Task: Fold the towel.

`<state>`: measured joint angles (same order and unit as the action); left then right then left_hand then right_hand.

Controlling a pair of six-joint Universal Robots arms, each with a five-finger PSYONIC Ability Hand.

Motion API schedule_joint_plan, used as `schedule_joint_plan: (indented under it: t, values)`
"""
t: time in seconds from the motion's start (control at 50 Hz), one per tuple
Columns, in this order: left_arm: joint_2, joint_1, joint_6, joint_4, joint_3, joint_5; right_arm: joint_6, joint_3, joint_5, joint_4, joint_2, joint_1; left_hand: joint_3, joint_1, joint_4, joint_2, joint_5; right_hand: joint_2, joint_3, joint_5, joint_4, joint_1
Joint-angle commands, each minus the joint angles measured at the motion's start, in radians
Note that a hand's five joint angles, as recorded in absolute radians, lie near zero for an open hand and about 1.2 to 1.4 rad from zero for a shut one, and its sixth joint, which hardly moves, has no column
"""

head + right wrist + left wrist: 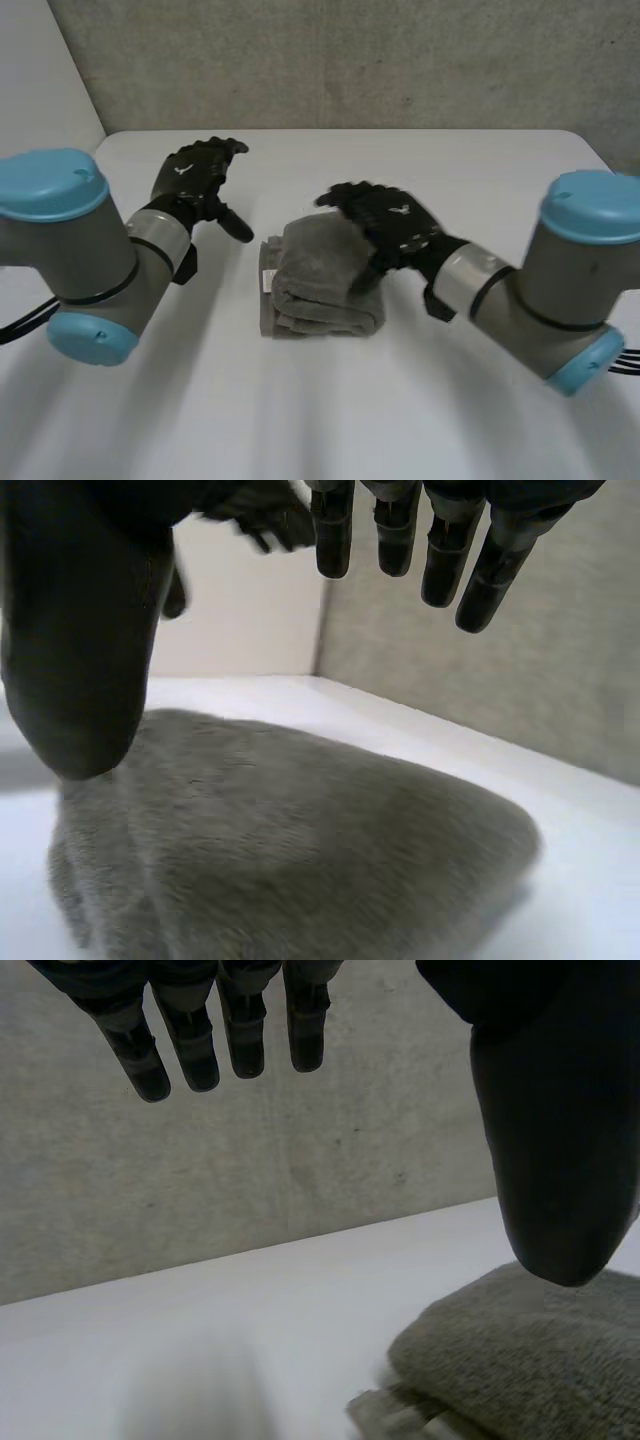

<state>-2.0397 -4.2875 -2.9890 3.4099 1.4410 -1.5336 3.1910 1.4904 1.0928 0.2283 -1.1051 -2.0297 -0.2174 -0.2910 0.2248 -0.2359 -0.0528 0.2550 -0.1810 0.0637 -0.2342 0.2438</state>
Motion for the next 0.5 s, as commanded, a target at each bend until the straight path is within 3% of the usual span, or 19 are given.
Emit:
schedule_joint_plan:
  t: [0.02, 0.22, 0.5]
  values:
    - [-0.082, 0.055, 0.016, -0.014, -0.063, 0.026, 0.144, 0.017, 0.004, 0.005, 0.004, 0.083, 0.043, 0.116, -0.050, 0.061, 0.053, -0.080, 0.006, -0.064, 0.060, -0.069]
    - [-0.194, 0.123, 0.015, -0.057, -0.120, 0.064, 0.150, -0.096, 0.035, 0.003, 0.195, 0.082, 0.043, 0.116, -0.050, 0.061, 0.053, -0.080, 0.006, -0.064, 0.060, -0.069]
    - [-0.232, 0.109, -0.002, -0.063, -0.071, 0.064, 0.141, -0.237, 0.035, -0.036, 0.396, 0.052, 0.043, 0.116, -0.050, 0.061, 0.053, -0.080, 0.006, -0.064, 0.060, -0.069]
